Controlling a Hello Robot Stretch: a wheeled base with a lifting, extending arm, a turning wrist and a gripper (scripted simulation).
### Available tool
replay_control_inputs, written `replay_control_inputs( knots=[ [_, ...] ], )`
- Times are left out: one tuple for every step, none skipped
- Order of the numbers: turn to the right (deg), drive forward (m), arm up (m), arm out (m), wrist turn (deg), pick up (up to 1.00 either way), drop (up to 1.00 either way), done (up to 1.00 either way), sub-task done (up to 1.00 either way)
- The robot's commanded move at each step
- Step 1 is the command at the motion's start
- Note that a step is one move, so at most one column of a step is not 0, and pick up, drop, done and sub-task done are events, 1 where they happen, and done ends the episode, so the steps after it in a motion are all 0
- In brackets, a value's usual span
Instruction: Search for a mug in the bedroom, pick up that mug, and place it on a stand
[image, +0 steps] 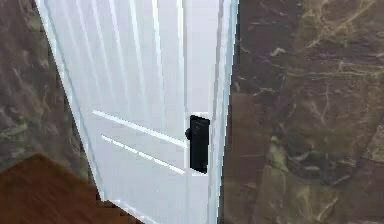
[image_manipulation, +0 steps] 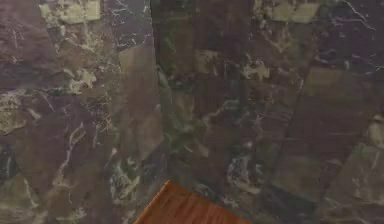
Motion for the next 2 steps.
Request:
replay_control_inputs(
  knots=[
    [-45.0,0.00,0.00,0.00,0.0,0.00,0.00,0.00,0.00],
    [-45.0,0.00,0.00,0.00,0.0,0.00,0.00,0.00,0.00]
  ],
)
